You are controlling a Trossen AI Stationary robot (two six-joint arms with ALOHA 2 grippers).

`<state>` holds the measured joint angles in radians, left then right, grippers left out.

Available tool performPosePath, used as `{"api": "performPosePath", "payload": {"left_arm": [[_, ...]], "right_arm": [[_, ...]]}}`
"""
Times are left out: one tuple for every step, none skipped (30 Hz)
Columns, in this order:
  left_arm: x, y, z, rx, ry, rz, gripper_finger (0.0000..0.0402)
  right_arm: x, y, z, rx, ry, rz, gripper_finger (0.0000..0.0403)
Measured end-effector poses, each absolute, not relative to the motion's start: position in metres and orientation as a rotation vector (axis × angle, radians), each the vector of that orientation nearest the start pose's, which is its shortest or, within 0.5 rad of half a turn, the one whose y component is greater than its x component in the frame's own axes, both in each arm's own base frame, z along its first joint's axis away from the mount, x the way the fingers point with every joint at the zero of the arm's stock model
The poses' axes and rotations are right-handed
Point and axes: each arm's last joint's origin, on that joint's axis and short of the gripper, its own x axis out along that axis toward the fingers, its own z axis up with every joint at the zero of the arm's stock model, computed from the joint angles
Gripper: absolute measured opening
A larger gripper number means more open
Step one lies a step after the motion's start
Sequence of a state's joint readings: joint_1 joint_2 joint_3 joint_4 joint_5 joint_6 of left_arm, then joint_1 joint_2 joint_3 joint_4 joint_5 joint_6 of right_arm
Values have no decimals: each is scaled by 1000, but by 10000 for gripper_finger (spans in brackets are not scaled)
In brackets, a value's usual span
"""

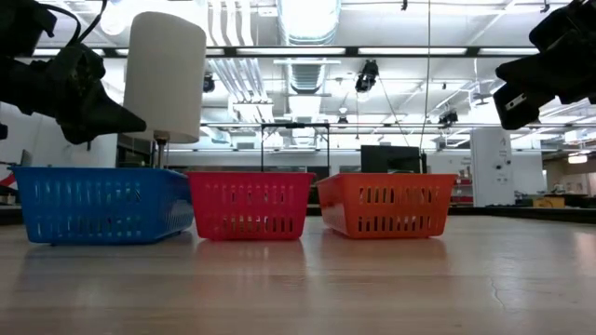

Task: Pick and place Stapler, Stapler remover, tape
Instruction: Return to Home Position

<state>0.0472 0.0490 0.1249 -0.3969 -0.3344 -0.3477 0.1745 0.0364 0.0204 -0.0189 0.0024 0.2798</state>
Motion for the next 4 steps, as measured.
{"api": "performPosePath", "payload": {"left_arm": [[86, 14, 165, -294, 250, 429, 39], [86, 14, 165, -294, 250, 429, 39], [86, 14, 165, -295, 251, 429, 39], [86, 14, 165, -294, 250, 429, 40]], "right_arm": [[97, 17, 166, 276, 59, 166, 8], [97, 17, 166, 276, 59, 166, 8], [97, 17, 166, 276, 59, 166, 8], [97, 17, 166, 276, 59, 166, 8]]}}
